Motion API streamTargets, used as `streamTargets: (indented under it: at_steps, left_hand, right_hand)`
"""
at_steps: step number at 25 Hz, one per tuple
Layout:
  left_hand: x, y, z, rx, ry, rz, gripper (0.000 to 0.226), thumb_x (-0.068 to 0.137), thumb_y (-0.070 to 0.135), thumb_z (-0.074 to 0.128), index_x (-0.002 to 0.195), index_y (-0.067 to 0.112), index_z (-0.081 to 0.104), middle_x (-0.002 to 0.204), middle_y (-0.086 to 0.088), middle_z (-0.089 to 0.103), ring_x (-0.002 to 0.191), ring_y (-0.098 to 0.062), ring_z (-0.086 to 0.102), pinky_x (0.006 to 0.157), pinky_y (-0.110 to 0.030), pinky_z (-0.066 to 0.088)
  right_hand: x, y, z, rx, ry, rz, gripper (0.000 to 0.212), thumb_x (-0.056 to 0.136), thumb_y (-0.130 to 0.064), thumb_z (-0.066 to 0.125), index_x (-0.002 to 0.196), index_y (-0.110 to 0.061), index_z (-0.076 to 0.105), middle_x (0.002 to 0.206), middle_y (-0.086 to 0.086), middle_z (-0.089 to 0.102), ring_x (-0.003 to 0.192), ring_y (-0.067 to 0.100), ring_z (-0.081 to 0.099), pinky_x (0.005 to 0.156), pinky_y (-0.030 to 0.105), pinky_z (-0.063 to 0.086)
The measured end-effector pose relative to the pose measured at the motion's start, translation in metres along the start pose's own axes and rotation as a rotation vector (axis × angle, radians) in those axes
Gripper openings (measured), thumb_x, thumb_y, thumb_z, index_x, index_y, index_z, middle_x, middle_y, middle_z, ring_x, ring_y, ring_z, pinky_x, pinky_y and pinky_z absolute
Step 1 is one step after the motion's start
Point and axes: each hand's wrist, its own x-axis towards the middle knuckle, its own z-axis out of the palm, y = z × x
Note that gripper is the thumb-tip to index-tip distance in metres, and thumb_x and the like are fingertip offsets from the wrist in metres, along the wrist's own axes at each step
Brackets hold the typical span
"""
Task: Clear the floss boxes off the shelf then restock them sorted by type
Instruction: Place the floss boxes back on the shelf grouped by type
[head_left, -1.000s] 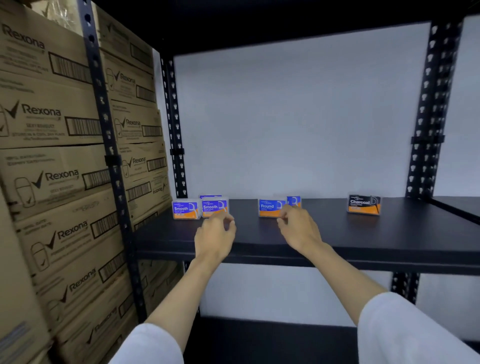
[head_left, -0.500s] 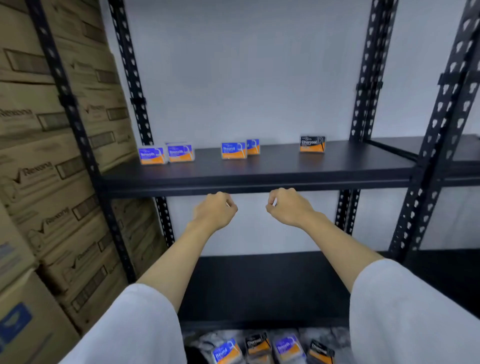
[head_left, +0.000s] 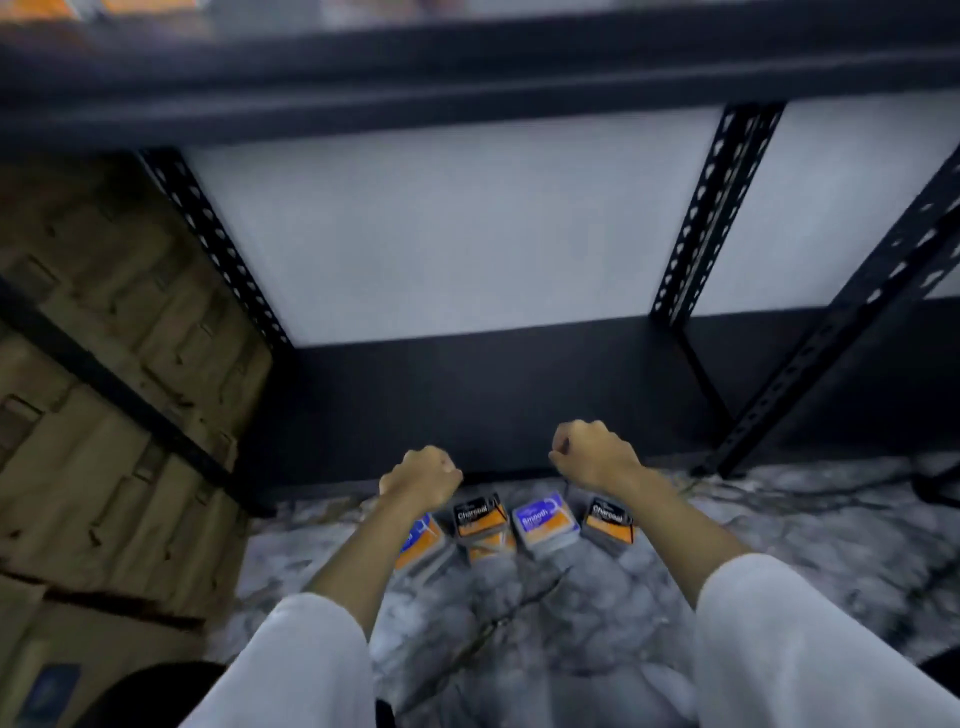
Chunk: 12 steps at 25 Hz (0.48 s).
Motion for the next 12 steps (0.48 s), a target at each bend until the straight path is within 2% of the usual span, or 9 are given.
streamTargets:
  at_steps: [3,7,9,12]
  left_hand:
    - [0.022,-0.027,0.048,-0.046,0.046,-0.105,0.029,0.091,0.024,0.044,0.108,0.016,0.067,0.114,-0.014,0.063,0.106,-0.034,0.058,0.085,-0.036,0.047]
    - [0.047,-0.063,0.095,-0.08,0.166,-0.213,0.029,0.093,0.032,0.05,0.115,0.019,0.063,0.122,-0.012,0.059,0.113,-0.035,0.052,0.089,-0.041,0.048]
    - [0.057,-0.074,0.113,-0.059,0.221,-0.224,0.031,0.092,0.034,0.054,0.119,0.02,0.06,0.131,-0.009,0.054,0.121,-0.034,0.045,0.095,-0.044,0.043]
    - [0.067,-0.081,0.132,-0.127,0.234,-0.327,0.051,0.087,0.047,0.059,0.133,0.025,0.049,0.151,-0.006,0.029,0.139,-0.034,0.022,0.108,-0.055,0.028]
  right_hand:
    - [0.026,0.028,0.055,0.016,-0.072,0.051,0.022,0.091,-0.025,0.047,0.106,-0.014,0.059,0.107,0.012,0.062,0.094,0.032,0.059,0.074,0.035,0.046]
    - [0.049,0.047,0.114,0.012,-0.131,0.065,0.031,0.09,-0.028,0.052,0.117,-0.011,0.049,0.119,0.017,0.057,0.108,0.036,0.054,0.078,0.037,0.045]
    - [0.06,0.049,0.136,-0.026,-0.139,0.072,0.044,0.089,-0.034,0.057,0.126,-0.015,0.044,0.131,0.016,0.047,0.121,0.036,0.044,0.088,0.042,0.044]
    - [0.072,0.05,0.159,-0.091,-0.136,0.11,0.067,0.084,-0.049,0.061,0.139,-0.025,0.032,0.148,0.018,0.024,0.135,0.039,0.027,0.103,0.051,0.035]
